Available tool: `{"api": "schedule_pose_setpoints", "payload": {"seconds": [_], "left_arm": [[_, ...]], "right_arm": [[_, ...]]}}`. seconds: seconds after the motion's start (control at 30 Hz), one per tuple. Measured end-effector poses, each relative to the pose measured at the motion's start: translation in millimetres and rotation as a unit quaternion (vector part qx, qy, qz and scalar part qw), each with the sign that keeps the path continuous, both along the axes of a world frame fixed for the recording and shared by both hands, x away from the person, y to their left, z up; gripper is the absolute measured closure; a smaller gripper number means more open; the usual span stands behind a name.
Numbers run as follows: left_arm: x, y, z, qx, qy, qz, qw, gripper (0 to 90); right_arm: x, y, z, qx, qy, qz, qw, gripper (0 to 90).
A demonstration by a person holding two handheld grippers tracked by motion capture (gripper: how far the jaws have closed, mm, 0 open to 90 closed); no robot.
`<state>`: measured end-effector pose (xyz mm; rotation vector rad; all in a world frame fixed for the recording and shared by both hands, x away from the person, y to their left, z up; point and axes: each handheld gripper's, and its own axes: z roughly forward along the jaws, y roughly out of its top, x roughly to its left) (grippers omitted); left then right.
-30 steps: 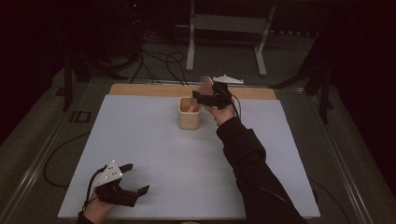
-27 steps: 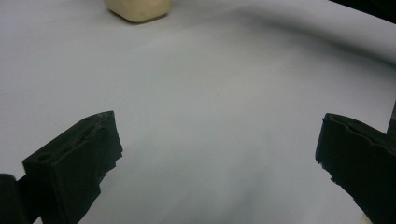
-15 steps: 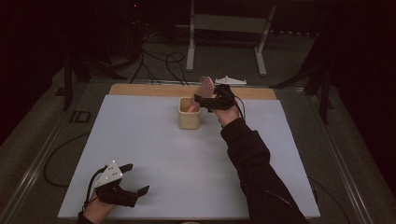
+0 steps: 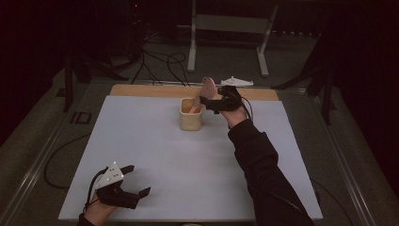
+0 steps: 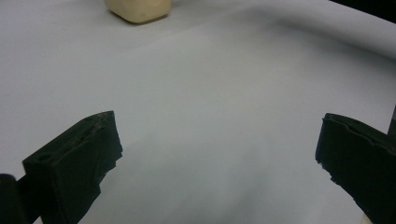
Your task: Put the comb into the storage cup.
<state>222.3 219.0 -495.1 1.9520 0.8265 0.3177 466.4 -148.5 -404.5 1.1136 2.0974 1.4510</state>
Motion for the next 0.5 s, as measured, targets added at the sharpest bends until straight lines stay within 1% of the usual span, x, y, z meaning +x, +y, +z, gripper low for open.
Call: {"api": "schedule_pose_setpoints", "payload": {"seconds": [0.07,0.17,0.27,0.33,0.43,0.5], "left_arm": [[0.2,0.3,0.0,-0.002,0.001,0.001,1.0,0.4],[-0.2,0.2,0.2,0.0,0.0,0.001,1.0,0.4],[0.1,0.7,0.2,-0.004,0.0,0.002,1.0,0.4],[0.0,0.4,-0.2,0.0,0.0,0.0,1.0,0.4],[0.4,0.1,-0.4,0.0,0.001,0.001,1.0,0.4],[0.1,0.1,-0.2,0.0,0.0,0.001,1.0,0.4]], "right_arm": [[-2.4,-2.7,1.0,-0.001,-0.002,0.005,1.0,9.3],[-5.4,-5.9,1.2,0.002,-0.001,0.006,1.0,10.0],[-8.6,-9.6,1.0,-0.001,-0.002,0.01,0.9999,10.0],[-11.1,-12.7,0.6,0.003,-0.001,0.011,0.9999,10.0],[-13.4,-15.8,0.1,0.003,-0.001,0.012,0.9999,10.0],[-17.1,-20.7,-1.3,0.008,0.001,0.015,0.9999,10.0]]}}
